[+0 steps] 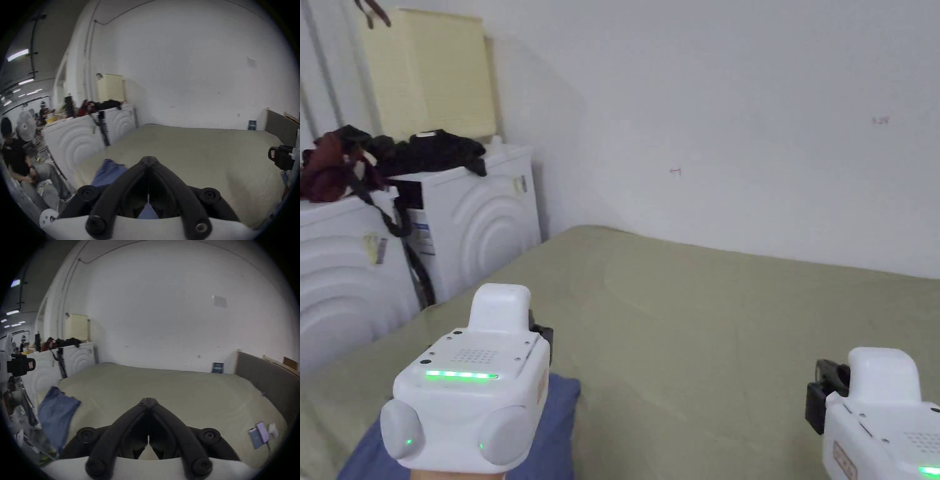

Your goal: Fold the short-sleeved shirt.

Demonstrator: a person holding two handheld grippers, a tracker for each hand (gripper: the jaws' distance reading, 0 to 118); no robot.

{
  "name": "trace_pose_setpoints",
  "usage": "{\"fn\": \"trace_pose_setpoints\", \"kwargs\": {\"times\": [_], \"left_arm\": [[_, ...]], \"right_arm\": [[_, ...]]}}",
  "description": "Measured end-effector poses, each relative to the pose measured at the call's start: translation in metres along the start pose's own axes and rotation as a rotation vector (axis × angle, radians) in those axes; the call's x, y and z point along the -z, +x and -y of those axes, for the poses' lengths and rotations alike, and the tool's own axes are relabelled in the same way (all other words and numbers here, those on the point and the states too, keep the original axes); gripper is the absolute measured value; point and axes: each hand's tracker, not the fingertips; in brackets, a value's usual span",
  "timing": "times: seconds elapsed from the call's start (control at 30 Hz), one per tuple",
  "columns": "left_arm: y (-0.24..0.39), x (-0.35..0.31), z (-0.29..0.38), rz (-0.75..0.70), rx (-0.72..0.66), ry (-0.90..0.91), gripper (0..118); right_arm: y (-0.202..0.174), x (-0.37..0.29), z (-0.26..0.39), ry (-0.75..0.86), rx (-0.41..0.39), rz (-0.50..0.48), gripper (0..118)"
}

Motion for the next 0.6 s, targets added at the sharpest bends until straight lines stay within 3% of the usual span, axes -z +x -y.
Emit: {"fn": "trace_pose_setpoints", "kwargs": {"times": [0.27,0.6], "left_arm": [[-0.079,-0.014,0.013,-0.179,-0.025,-0.059,0],[-0.098,-0.001,0.033,-0.189,-0.077,-0.113,0]], "right_arm": [[-0.067,0.026,0.001,-0.017,-0.022,-0.174,2],[-0.083,0.031,0.007,-0.041,-0.055,-0.226,2]]}}
